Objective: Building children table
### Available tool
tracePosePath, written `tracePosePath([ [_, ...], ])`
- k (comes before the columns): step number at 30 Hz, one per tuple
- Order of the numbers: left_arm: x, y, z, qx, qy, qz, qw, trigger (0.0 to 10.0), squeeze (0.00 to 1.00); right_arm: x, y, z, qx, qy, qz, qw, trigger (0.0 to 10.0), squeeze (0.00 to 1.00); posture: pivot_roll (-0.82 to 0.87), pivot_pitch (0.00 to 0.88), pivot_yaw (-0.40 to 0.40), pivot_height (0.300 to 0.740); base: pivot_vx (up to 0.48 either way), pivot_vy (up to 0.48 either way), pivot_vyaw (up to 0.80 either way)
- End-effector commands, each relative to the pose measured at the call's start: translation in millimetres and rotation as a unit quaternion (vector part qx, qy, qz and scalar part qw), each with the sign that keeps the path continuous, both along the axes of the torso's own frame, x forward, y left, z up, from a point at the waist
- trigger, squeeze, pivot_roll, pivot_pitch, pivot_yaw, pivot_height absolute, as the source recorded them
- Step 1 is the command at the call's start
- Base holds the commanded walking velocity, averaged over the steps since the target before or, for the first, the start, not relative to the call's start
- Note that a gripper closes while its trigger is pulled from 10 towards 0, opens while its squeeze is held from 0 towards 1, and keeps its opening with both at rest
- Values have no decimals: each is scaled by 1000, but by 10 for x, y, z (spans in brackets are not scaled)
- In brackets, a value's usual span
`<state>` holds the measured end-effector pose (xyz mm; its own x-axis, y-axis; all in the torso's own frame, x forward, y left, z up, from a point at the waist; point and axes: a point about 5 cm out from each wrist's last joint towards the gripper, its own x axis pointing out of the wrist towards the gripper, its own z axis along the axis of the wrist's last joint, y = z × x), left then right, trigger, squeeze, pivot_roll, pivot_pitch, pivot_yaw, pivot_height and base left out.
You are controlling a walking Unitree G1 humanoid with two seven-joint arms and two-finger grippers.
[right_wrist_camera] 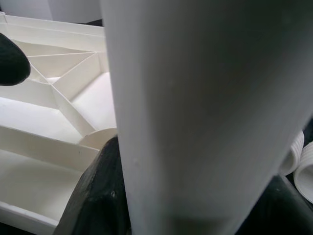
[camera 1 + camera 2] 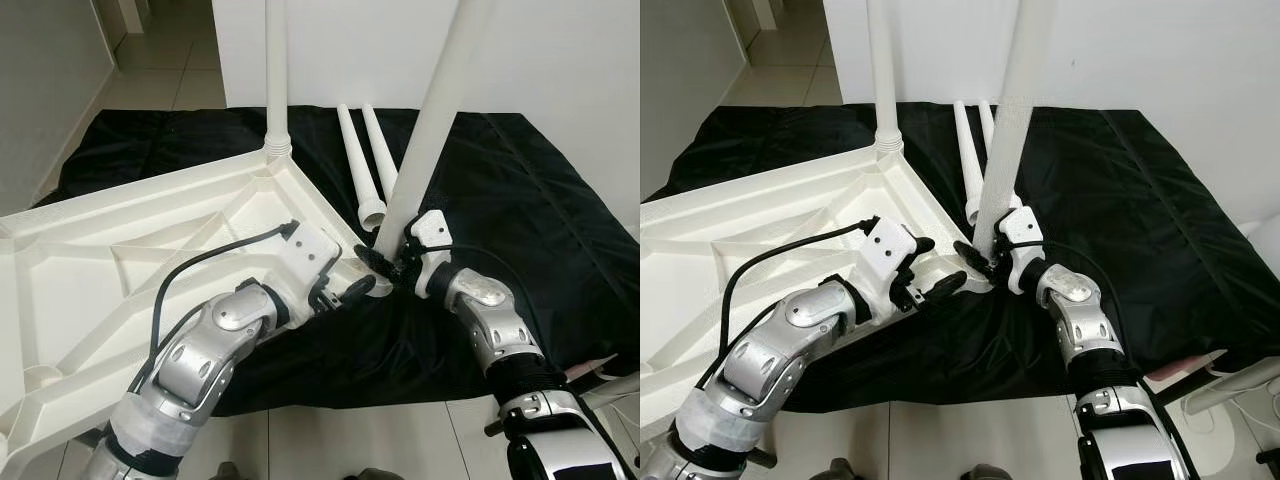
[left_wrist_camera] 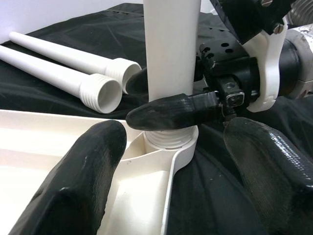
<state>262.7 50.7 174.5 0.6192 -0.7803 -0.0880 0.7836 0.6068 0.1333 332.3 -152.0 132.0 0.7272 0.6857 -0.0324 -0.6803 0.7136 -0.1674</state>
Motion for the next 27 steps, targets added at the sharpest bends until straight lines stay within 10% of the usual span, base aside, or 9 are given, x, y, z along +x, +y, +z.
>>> tracePosePath([
  [1, -31, -32, -28, 12, 7, -41, 999, 10000, 0, -59, -34, -162, -15, 22, -6, 1000, 0, 0, -40, 0, -12, 740, 0, 0, 0],
  [2, -38, -35, -25, 12, 7, -41, 999, 10000, 0, -73, -39, -186, -7, 25, -14, 1000, 10000, 0, -36, 0, -13, 740, 0, 0, 0],
  [15, -48, -44, -34, 11, 5, -34, 999, 10000, 0, -55, 63, -235, 53, 41, -127, 990, 10000, 0, -50, 0, -23, 740, 0, 0, 0],
  [20, 17, -69, -9, 4, -5, -30, 1000, 10000, 0, -56, 106, -123, 118, 37, -322, 939, 10000, 0, -75, 0, -24, 740, 0, 0, 0],
  [27, 65, -79, 12, 2, -12, -26, 1000, 10000, 0, -140, 264, -81, 148, 51, -390, 907, 10000, 0, -81, 0, -28, 740, 0, 0, 0],
])
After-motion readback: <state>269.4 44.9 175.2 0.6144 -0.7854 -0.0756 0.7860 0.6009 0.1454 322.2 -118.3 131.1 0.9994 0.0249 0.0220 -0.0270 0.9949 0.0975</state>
